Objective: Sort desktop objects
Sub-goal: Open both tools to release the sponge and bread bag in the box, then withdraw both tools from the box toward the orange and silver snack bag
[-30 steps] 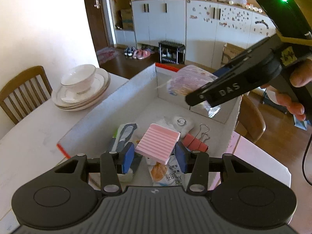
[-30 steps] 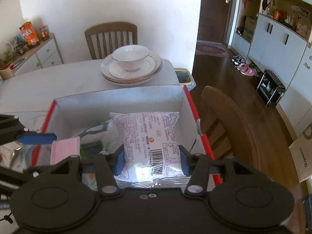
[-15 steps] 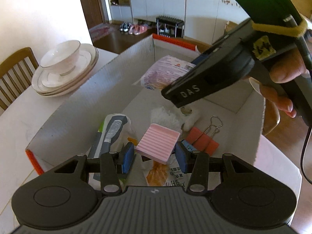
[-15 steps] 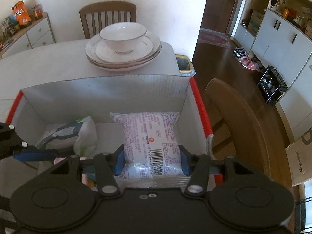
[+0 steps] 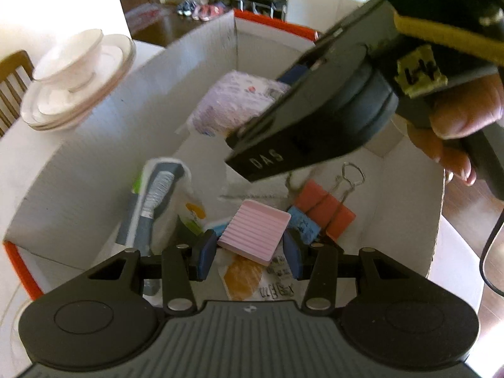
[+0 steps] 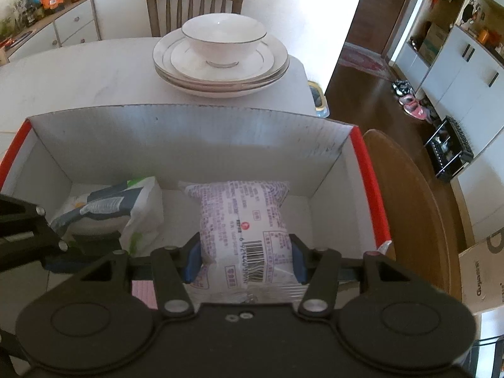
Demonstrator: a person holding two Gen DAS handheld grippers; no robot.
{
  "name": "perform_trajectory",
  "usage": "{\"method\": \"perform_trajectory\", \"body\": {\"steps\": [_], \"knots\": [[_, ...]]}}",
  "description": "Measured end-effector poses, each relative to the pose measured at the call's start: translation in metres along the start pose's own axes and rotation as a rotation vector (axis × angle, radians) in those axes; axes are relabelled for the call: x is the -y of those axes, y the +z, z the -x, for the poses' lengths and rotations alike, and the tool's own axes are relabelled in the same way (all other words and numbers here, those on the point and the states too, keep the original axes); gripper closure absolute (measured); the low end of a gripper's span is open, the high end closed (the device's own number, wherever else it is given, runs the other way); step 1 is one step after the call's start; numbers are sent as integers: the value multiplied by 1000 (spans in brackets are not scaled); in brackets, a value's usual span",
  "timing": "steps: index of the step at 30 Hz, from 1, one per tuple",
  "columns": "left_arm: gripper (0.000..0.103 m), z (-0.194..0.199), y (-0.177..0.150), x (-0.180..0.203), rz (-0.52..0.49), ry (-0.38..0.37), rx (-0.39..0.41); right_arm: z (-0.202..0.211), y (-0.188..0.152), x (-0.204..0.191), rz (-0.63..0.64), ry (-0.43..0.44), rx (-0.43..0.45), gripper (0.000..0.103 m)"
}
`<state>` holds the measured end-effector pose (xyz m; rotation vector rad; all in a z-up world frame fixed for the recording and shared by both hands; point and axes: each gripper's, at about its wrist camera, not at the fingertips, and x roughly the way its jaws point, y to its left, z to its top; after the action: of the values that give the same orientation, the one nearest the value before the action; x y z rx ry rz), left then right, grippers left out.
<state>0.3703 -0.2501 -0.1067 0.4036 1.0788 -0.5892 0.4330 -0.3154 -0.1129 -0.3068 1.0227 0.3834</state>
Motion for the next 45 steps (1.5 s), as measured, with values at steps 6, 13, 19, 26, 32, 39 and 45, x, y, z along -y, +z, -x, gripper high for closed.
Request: {"method": "perform_trajectory", "body": {"steps": [6, 13, 19, 26, 32, 39, 45], "knots": [[58, -4, 0, -1, -7, -29, -35, 1, 1, 3, -22, 8, 0, 46], [56, 3, -4, -2, -4, -32, -4, 13, -3, 7, -25, -2, 32, 37], [45, 18, -9, -3, 24, -36, 52, 29, -8, 5, 4, -3, 55, 37], [41, 44, -14, 3, 37, -36, 127, 58, -15, 4, -2, 22, 100, 31], [41, 66, -25, 4, 53, -31, 193, 86, -23, 3, -18, 43, 143, 29], [41, 91, -44, -8, 76, -23, 256, 118, -31, -8, -52, 46, 194, 23], [41, 115, -71, -14, 75, -23, 299, 135, -36, -33, -55, 39, 213, 22]]}}
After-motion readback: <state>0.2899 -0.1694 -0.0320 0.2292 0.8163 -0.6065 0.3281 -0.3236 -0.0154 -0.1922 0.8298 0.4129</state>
